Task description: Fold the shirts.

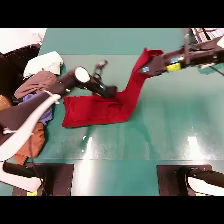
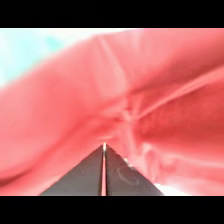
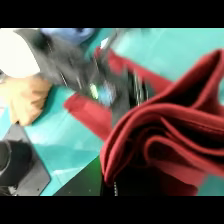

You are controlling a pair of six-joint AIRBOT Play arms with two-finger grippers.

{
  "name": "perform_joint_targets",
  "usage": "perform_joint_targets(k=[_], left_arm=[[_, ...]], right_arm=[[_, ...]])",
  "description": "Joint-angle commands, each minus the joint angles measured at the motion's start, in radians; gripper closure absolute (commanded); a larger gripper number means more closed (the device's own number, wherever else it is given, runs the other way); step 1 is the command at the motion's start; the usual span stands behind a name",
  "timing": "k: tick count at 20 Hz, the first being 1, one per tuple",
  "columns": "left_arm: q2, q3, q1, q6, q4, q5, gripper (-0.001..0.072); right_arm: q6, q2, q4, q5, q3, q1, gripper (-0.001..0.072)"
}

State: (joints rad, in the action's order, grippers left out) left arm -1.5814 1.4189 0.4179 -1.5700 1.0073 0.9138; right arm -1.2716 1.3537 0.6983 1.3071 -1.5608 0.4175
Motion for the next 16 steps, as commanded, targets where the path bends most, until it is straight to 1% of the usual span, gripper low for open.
perform_joint_targets(k=[1,4,6,7,8,9,10,11,12,13,15,16], left_arm=[[0.191,0.000,-0.182,0.007,0.148,0.064,0.0680],[0.361,0.000,-0.350,0.007,0.291,0.090,0.0679],[0.436,0.000,-0.443,0.007,0.322,0.106,0.0680],[0.460,0.000,-0.481,0.007,0.325,0.117,0.0680],[0.475,0.000,-0.513,0.007,0.325,0.131,0.0680],[0.481,0.000,-0.540,0.007,0.325,0.149,0.0680],[0.483,0.000,-0.557,0.008,0.325,0.171,0.0679],[0.483,0.000,-0.566,0.010,0.324,0.191,0.0680],[0.483,0.000,-0.566,0.025,0.325,0.204,0.0679],[0.483,0.000,-0.566,0.037,0.323,0.211,0.0679],[0.483,0.000,-0.566,0.037,0.320,0.215,0.0680],[0.483,0.000,-0.566,0.037,0.319,0.222,0.0679]], right_arm=[[0.022,0.060,-0.006,-0.136,-0.002,0.163,0.0697],[0.097,0.173,-0.141,-0.299,-0.007,0.337,0.0697],[0.107,0.291,-0.148,-0.351,-0.077,0.440,0.0680],[0.132,0.352,-0.148,-0.356,-0.130,0.483,0.0578],[0.171,0.413,-0.147,-0.356,-0.188,0.520,0.0401],[0.193,0.465,-0.146,-0.344,-0.241,0.546,0.0247],[0.193,0.505,-0.145,-0.309,-0.282,0.555,0.0204],[0.181,0.533,-0.130,-0.252,-0.318,0.550,0.0210],[0.103,0.549,-0.065,-0.191,-0.344,0.533,0.0265],[0.050,0.549,0.019,-0.140,-0.347,0.510,0.0307],[0.013,0.517,0.137,-0.076,-0.292,0.447,0.0306],[0.009,0.485,0.151,-0.067,-0.233,0.409,0.0307]])
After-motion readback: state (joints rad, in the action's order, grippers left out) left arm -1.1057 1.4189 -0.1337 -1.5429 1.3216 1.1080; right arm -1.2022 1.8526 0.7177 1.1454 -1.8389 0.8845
